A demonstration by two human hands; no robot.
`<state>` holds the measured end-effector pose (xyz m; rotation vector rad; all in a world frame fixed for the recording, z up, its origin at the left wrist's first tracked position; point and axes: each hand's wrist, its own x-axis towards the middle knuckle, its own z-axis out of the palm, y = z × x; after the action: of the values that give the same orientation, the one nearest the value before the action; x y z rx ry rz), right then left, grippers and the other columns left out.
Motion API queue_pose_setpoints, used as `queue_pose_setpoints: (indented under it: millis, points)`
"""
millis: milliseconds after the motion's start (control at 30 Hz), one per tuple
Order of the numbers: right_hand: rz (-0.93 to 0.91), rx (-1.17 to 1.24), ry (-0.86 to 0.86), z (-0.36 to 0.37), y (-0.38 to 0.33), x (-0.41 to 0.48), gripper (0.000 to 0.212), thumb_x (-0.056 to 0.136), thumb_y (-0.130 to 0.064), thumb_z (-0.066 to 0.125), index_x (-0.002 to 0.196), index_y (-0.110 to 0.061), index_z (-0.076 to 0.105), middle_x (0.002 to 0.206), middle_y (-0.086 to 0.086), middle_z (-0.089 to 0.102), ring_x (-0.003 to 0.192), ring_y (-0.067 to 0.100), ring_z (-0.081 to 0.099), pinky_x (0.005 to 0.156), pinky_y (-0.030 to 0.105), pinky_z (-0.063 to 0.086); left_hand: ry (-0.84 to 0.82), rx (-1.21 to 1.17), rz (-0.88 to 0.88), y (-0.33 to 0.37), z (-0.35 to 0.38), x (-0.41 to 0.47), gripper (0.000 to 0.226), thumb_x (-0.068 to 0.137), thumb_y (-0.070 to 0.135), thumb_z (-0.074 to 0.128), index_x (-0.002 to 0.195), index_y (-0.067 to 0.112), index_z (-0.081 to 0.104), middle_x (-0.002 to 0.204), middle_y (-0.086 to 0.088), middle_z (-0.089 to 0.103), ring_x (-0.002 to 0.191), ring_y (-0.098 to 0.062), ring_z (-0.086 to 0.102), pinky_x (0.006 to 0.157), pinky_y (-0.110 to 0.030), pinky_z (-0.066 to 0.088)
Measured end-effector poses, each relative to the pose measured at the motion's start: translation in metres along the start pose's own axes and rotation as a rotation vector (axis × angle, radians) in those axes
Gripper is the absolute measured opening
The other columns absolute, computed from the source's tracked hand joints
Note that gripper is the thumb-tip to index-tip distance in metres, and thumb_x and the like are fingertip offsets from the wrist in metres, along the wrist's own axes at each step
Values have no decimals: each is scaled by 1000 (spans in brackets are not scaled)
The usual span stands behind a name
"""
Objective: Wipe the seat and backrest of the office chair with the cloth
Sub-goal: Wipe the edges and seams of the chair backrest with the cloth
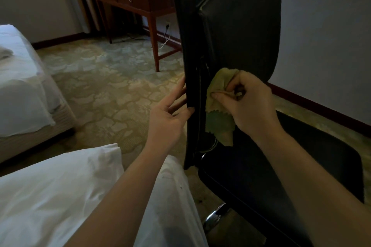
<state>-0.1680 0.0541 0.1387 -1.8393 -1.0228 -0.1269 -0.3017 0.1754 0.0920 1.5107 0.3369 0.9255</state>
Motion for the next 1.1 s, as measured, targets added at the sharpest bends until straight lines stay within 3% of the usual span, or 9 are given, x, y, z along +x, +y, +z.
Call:
queue_pose_setpoints:
  millis: [167, 367, 500, 567, 767, 900, 1000, 1100]
  points:
    - [0, -53, -55, 1, 12, -10, 25, 81, -21, 83, 83, -20, 58, 92, -5, 58, 79, 3, 57, 68, 7, 43, -38, 26, -41, -5, -7, 0, 71, 89, -9, 68, 142, 35, 51, 127, 11, 69, 119, -10, 66, 89, -22, 56]
    - [103, -31, -137, 6, 33, -33, 24, 82, -19, 81, 78, -14, 58, 83, 1, 61, 77, 12, 60, 71, 29, 54, -20, 21, -55, -8, -3, -2, 73, 91, -10, 65, 135, 46, 53, 125, 14, 70, 118, -14, 67, 96, -31, 57]
    - [104, 33, -81, -1, 19, -27, 25, 82, -19, 81, 76, -21, 57, 77, -6, 60, 69, -1, 58, 60, 11, 44, -15, -3, -63, -9, -2, -3, 69, 92, -12, 63, 135, 41, 54, 125, 13, 70, 118, -13, 68, 97, -31, 56]
    - [70, 69, -26, -5, 4, -16, 27, 82, -20, 82, 75, -25, 56, 76, -8, 61, 67, -3, 58, 58, 9, 44, -10, -5, -60, -9, -1, -2, 67, 91, -10, 64, 135, 40, 55, 125, 12, 71, 117, -14, 68, 96, -31, 57]
    - [60, 80, -75, -4, -7, -2, 25, 82, -18, 82, 78, -18, 57, 76, -7, 61, 66, -5, 58, 57, 8, 44, 15, -19, -64, -9, -1, -1, 64, 91, -10, 66, 132, 39, 59, 122, 12, 72, 116, -14, 69, 95, -32, 57]
    - [119, 86, -101, 1, 13, -17, 25, 81, -18, 82, 80, -8, 59, 81, -1, 65, 74, 4, 63, 63, 11, 49, 22, -60, -73, -11, 1, -2, 67, 89, -14, 64, 131, 37, 60, 127, 8, 71, 121, -18, 66, 97, -35, 57]
    - [174, 75, -130, 5, 30, -34, 26, 80, -17, 82, 77, -10, 58, 81, 4, 64, 77, 14, 63, 66, 19, 52, 36, -67, -78, -13, 3, -3, 71, 88, -17, 63, 132, 38, 59, 129, 7, 70, 123, -18, 65, 98, -36, 57]
    - [179, 67, -131, 5, 35, -41, 26, 80, -16, 82, 74, -14, 57, 80, 2, 63, 76, 13, 62, 67, 21, 53, 38, -35, -78, -14, 4, -5, 76, 86, -20, 63, 132, 40, 57, 127, 15, 69, 122, -11, 64, 97, -33, 57]
